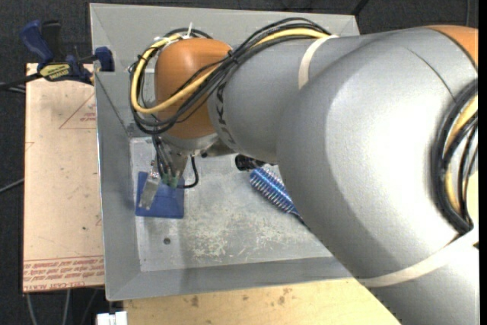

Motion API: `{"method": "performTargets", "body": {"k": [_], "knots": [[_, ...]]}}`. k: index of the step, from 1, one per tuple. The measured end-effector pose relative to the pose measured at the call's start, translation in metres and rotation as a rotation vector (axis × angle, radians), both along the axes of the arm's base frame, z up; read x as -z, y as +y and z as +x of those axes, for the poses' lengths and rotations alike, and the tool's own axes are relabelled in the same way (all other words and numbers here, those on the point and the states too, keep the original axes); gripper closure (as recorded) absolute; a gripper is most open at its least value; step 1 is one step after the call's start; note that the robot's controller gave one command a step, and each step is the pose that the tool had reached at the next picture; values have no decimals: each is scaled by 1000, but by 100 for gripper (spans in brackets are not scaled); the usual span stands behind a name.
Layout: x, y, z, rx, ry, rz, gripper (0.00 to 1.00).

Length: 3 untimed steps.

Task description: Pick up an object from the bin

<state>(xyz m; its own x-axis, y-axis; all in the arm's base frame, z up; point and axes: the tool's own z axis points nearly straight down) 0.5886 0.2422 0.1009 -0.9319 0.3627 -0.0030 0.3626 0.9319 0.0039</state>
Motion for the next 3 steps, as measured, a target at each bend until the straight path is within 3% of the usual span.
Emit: {"method": "performTargets", "body": {"k": [1,2,3], "knots": [[1,-14,10,87,2,-1,0],[32,-13,19,132,4,-1,0],[32,-12,19,129,2,0,0]]}}
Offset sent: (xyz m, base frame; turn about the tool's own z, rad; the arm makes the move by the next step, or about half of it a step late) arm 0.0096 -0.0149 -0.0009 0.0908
